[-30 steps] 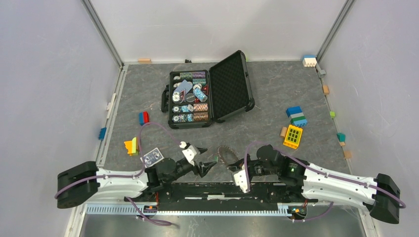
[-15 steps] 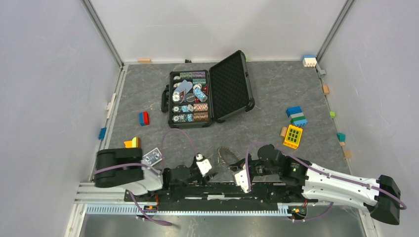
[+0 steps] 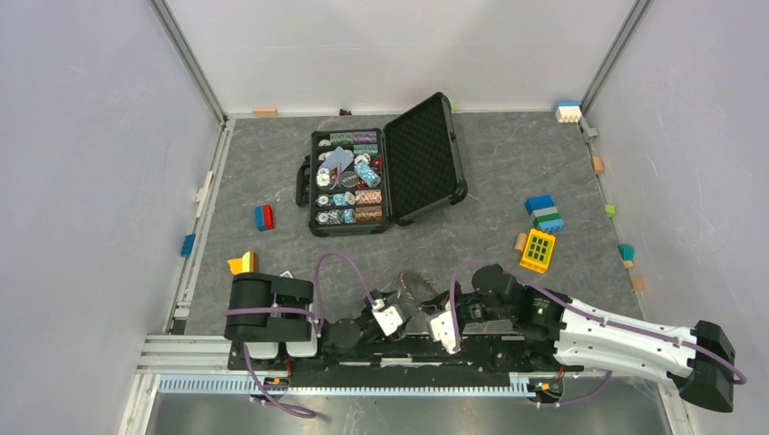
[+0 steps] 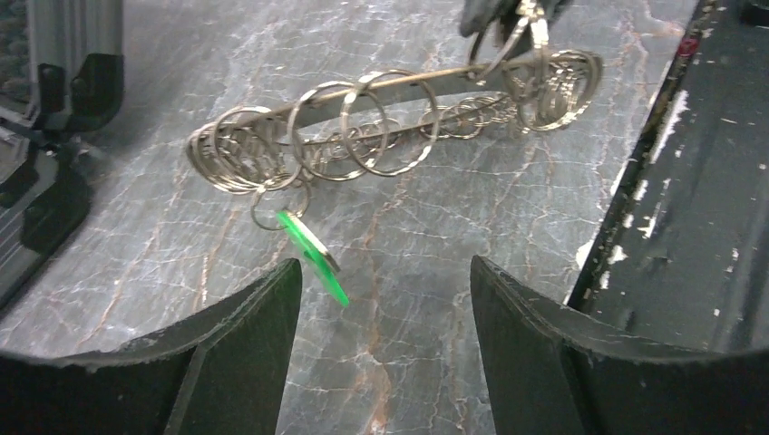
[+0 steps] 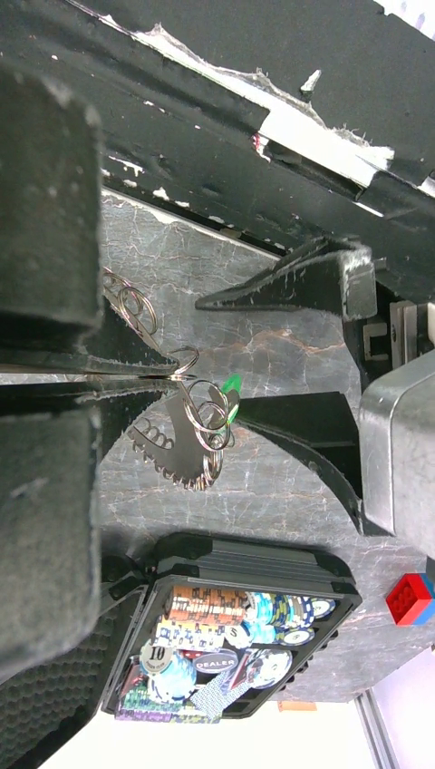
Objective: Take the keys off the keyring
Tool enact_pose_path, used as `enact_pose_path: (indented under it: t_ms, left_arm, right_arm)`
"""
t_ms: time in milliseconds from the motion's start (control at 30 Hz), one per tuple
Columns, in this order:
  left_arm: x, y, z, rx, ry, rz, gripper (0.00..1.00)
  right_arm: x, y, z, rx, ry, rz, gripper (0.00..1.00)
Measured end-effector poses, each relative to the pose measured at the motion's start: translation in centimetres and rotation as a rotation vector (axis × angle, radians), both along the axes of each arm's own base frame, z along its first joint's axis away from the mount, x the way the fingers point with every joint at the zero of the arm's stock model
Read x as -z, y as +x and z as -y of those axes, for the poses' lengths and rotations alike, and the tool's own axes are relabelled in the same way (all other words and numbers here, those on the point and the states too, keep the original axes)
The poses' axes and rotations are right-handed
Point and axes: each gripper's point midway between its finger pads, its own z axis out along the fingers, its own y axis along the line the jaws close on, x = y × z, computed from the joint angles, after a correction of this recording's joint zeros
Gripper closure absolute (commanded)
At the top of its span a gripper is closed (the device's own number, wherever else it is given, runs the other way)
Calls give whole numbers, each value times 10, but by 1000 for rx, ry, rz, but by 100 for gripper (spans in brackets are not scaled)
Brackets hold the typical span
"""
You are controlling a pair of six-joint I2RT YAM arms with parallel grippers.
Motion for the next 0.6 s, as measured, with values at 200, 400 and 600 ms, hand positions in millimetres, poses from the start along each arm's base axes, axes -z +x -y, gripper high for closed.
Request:
enact_pose_path:
  t_ms: [200, 400, 600]
  left_arm:
    - [-2, 13, -10, -89, 7, 30, 29]
    - [-7, 22, -10, -152, 5, 59, 32]
    - [-13, 27, -10, -182, 5, 85, 40]
  right_arm:
    - [0, -1, 0, -3, -1, -2, 100]
    - [1, -2, -1, -8, -1, -6, 100]
    - [1, -4, -1, -18, 1, -11, 100]
